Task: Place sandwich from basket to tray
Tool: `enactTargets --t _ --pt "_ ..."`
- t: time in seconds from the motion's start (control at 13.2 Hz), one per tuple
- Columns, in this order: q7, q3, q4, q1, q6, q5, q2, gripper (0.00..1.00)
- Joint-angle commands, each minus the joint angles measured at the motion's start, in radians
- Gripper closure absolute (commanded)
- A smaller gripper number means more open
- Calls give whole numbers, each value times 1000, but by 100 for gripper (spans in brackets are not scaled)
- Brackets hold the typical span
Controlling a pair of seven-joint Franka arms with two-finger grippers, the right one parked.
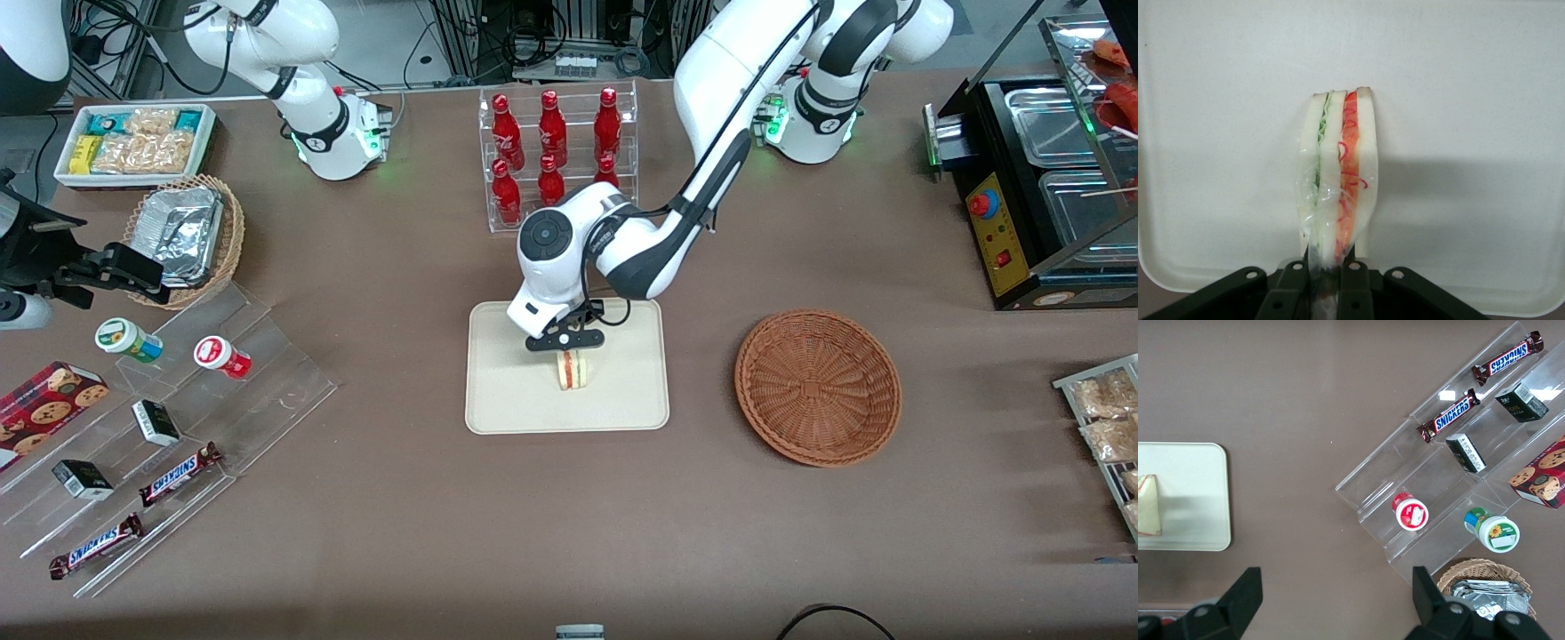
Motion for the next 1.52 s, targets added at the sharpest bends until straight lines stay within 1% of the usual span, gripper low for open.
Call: enactTargets --t 0.0,0.08,0.23,0.38,0.53,0.61,0.68,0.76,0.91,1.06,1.29,1.44 --pt "-4 14 31 -10 -7 14 7 1" --pt "-5 14 30 -7 -20 12 -10 1" --pt "-1 14 30 -2 -106 -1 -65 1" --pt "-7 14 27 22 -198 -7 -154 1" --pt "-4 14 25 62 -310 -43 -252 1" --pt "-5 14 24 87 -368 -49 -298 1" --pt "5 14 19 123 -470 -49 -367 1" --pt "24 14 16 165 -514 -49 -404 1" --pt "121 14 7 232 -586 -50 -464 1" --pt "227 14 2 324 -649 -50 -513 1" --pt "486 14 -1 503 -717 -50 -575 1" --pt "602 12 -27 602 -717 -50 -614 1"
